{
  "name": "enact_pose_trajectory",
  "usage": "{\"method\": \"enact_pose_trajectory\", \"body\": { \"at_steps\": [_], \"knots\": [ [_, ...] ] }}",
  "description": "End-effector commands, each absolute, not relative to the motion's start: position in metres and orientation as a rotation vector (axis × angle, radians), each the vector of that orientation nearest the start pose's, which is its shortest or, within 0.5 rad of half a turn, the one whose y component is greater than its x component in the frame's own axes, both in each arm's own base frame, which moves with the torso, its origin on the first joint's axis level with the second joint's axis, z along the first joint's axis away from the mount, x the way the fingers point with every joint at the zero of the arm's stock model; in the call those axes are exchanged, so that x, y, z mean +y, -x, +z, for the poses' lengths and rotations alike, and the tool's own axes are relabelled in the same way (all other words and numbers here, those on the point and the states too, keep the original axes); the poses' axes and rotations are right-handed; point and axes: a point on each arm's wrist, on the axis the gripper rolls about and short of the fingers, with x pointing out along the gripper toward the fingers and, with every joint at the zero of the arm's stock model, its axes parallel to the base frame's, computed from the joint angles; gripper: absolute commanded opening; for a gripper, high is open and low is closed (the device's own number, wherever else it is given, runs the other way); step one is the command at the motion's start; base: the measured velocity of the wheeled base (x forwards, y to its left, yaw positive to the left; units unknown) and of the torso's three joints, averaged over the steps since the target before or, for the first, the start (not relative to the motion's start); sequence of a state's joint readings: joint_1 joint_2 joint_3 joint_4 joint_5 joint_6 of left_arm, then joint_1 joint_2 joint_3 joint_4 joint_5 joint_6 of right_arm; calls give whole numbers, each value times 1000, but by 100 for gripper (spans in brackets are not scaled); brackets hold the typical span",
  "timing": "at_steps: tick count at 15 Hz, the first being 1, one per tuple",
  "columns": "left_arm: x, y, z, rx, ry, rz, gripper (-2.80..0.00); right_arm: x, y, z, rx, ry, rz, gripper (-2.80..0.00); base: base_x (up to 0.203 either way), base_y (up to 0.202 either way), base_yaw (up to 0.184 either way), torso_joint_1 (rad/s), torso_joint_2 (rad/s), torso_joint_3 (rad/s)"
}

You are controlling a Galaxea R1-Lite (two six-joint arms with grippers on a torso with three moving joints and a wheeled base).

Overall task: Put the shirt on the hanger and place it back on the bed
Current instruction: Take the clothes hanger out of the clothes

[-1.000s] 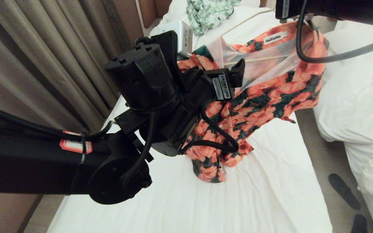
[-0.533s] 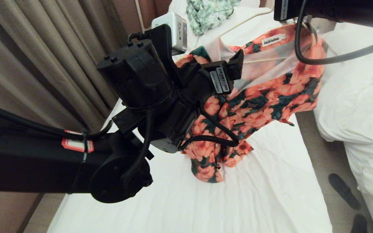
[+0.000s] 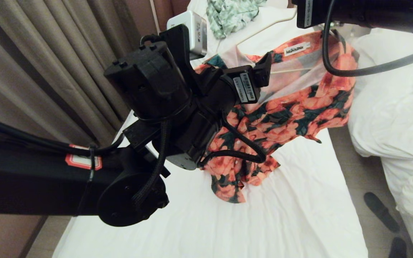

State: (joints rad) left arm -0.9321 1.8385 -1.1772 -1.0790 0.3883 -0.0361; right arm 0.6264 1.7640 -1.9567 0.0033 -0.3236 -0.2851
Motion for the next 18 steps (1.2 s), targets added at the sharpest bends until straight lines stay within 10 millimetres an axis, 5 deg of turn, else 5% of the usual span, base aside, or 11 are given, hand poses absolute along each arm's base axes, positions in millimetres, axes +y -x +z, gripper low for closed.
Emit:
{"method": "enact_pose_trajectory", "body": {
  "at_steps": [1,6,7,18],
  "knots": [
    [-282,-215,284,-335,305,-551,0,180,-259,421,-210,197,278,-280,0,0,0,0,0,0],
    [-284,-214,281,-328,301,-558,0,180,-258,421,-213,195,279,-280,0,0,0,0,0,0],
    [-283,-213,282,-329,302,-558,-280,181,-258,421,-213,195,280,-280,0,0,0,0,0,0],
    [-277,-219,285,-343,301,-534,-280,184,-253,422,-216,191,298,-280,0,0,0,0,0,0]
  ]
}}
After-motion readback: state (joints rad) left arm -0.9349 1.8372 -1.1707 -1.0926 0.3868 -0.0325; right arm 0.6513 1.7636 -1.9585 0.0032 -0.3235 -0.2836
